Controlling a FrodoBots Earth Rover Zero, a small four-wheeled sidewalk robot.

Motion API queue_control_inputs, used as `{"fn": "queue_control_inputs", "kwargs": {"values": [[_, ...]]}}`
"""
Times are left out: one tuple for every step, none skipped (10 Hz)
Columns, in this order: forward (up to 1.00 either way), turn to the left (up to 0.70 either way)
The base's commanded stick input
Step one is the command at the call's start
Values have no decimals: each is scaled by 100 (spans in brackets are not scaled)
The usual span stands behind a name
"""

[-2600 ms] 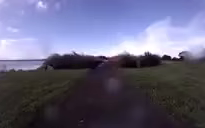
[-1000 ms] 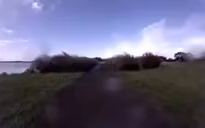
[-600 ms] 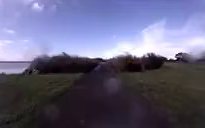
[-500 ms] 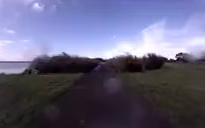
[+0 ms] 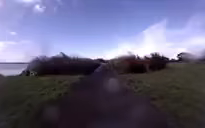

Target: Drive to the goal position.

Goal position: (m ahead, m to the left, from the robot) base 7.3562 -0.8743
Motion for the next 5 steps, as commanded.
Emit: {"fn": "queue_control_inputs", "kwargs": {"values": [[70,0],[70,0],[70,0],[70,0],[70,0]]}}
